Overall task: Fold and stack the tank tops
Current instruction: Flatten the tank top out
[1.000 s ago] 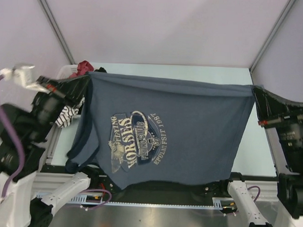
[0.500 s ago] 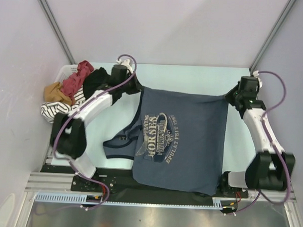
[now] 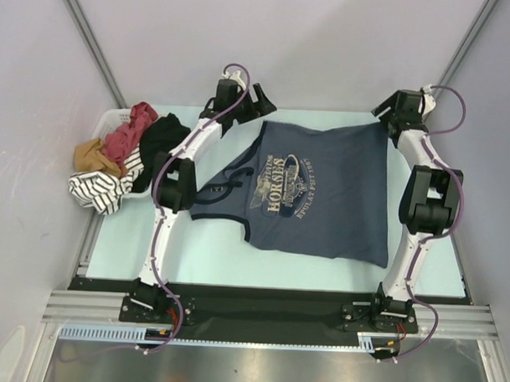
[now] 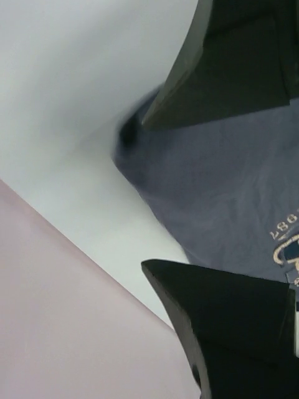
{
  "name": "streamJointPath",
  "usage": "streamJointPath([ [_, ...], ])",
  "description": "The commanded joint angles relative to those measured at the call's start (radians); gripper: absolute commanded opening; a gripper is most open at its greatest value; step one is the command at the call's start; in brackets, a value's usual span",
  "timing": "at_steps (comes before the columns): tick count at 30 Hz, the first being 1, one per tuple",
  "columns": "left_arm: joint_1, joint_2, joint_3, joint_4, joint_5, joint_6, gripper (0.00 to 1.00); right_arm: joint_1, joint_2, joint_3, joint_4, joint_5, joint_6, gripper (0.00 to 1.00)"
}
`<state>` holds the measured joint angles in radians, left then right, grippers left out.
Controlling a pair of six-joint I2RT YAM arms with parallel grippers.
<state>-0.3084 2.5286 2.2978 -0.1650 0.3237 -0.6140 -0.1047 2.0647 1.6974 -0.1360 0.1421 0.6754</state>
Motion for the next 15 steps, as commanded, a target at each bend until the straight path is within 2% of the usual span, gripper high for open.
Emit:
streamJointPath([
  [1,0.043,-0.013,0.062,0.009,0.083,-0.047,1.00,-0.012,0.043,0.122,-0.014,-0.019,-0.034,0.90],
  [3,0.045,-0.109,-0.027,0.001,0.072,0.015,1.00,-0.013,-0.003,0.052,-0.007,-0.013,-0.036,0.90],
  [4,0.043,-0.199,-0.117,0.008,0.057,0.037,1.00,-0.016,-0.070,0.016,0.007,-0.021,-0.025,0.88],
  [7,0.034,-0.374,-0.278,-0.065,-0.023,0.132,1.00,-0.032,-0.216,-0.204,-0.002,-0.067,-0.007,0.79],
  [8,0.029,-0.414,-0.316,-0.088,-0.046,0.152,1.00,-0.035,-0.259,-0.205,-0.005,-0.082,-0.002,0.78],
  [9,0.019,-0.451,-0.354,-0.111,-0.067,0.167,0.98,-0.036,-0.300,-0.307,-0.011,-0.096,0.001,0.76],
  [11,0.011,-0.537,-0.462,-0.201,-0.121,0.181,0.93,-0.036,-0.423,-0.408,-0.010,-0.127,0.006,0.75],
  [12,0.009,-0.554,-0.492,-0.243,-0.129,0.180,0.90,-0.036,-0.461,-0.523,-0.007,-0.133,0.009,0.75],
  [13,0.009,-0.580,-0.553,-0.270,-0.135,0.175,0.84,-0.036,-0.506,-0.571,0.007,-0.160,0.010,0.75],
  [15,0.009,-0.606,-0.625,-0.300,-0.135,0.174,0.78,-0.036,-0.616,-0.706,0.015,-0.165,0.007,0.75],
])
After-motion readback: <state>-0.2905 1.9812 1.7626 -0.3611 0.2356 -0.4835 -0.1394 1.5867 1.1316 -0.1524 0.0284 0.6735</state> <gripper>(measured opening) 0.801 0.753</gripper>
